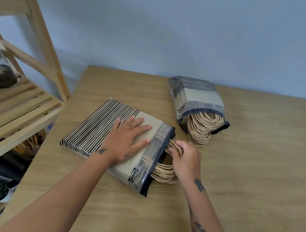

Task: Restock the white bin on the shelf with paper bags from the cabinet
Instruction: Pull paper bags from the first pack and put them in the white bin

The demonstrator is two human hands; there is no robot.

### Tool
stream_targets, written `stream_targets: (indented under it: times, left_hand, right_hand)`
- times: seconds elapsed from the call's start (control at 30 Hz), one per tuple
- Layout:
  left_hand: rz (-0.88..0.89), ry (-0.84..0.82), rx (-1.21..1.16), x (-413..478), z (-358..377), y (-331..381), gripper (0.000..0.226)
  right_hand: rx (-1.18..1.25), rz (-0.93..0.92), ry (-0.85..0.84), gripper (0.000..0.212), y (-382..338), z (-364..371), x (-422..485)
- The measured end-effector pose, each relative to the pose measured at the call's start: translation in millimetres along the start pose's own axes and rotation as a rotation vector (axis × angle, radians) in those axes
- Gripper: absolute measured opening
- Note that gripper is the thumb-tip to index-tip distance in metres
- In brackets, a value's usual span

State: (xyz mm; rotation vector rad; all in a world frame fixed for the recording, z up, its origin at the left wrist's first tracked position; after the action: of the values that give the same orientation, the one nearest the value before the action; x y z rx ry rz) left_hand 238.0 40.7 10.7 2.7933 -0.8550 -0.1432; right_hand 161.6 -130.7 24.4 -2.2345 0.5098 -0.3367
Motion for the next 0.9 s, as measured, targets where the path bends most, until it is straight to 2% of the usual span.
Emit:
stream_targets:
  times: [0.07, 0.17, 0.23, 0.43, 0.57, 0.77, 0.9]
  left_hand:
    - [0.001, 0.005, 0.003, 0.4, -0.3, 0.1, 0.074]
    - [-0.001, 0.002, -0.015, 0.6, -0.1, 0.2, 0.075]
    - [-0.004, -0.009, -0.038, 0.5, 0.2, -1.8, 0.075]
    - [-0.007, -0.057, -0.062, -0.3, 1.6, -5.2, 0.054]
    - [-0.015, -0.078, -0.055, 1.1, 2.7, -7.1, 0.054]
    - [-0.033, -0.111, -0.008, 3.9, 5.1, -5.2, 0.055]
    - [-0.049, -0.101, 0.018, 6.2, 5.9, -7.8, 0.054]
  right_hand:
    - [-0.025, 0.018, -0.060, 0.033, 1.2, 4.6, 2.0]
    - [-0.071, -0.051, -0.094, 0.011, -3.8, 6.2, 3.1]
    - [-0.066, -0.074, -0.083, 0.009, -4.5, 3.9, 1.2]
    - [-0.050, -0.145, -0.039, 0.018, -9.7, -13.3, -1.7]
    - [-0.046, -0.121, -0.013, 0.024, -1.6, -24.5, 3.9]
    - [0.080, 0.030, 0.037, 0.034, 20.8, -21.6, 9.7]
    - [0.013, -0.063, 0.061, 0.031, 8.4, -26.4, 5.0]
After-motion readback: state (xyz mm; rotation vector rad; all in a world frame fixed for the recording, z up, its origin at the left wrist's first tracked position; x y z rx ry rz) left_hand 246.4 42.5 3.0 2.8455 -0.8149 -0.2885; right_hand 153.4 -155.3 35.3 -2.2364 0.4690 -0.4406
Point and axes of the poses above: each hand's wrist, its own x-axis towards the middle knuckle, its own z-axis out of the palm, y = z × x, the point moved 8 cm from there along x, towards the middle knuckle, and after that the axes turned 10 degrees about x, right-handed, at the moved point
